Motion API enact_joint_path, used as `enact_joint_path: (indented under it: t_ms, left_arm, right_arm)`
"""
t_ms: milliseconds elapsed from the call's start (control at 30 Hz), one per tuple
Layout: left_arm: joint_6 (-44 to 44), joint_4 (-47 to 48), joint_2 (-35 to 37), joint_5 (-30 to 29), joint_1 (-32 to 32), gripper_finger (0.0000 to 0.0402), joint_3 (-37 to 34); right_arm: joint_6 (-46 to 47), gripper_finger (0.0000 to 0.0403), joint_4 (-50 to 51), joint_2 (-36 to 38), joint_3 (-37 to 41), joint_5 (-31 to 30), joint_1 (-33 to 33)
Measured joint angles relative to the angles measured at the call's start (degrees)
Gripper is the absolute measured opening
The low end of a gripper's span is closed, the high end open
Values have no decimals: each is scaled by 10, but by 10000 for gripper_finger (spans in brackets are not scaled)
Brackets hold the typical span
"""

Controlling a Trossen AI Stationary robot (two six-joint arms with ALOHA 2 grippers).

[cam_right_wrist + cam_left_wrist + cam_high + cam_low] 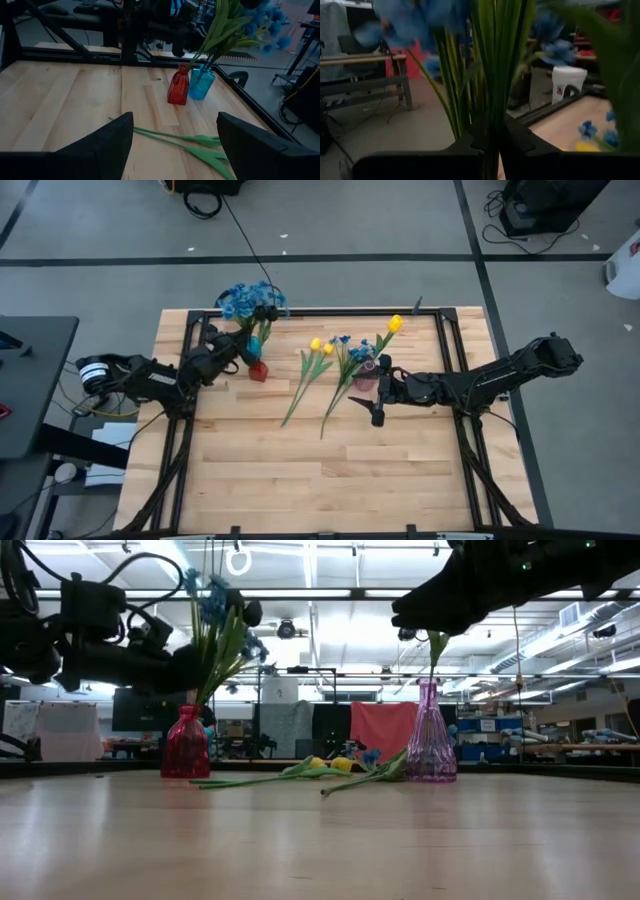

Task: Sort flowers into vase by color
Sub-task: Put the blue flower into the blue vase

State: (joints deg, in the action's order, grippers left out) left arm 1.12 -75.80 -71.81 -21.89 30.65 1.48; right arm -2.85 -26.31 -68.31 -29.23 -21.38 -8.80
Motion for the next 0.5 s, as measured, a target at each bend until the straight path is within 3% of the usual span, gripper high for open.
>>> enact_joint_path:
  t_ms: [500]
  left_arm:
    - [-23, 73, -10, -1, 0, 34, 0]
  right_arm:
    - [2, 295, 8, 0, 0, 0, 0]
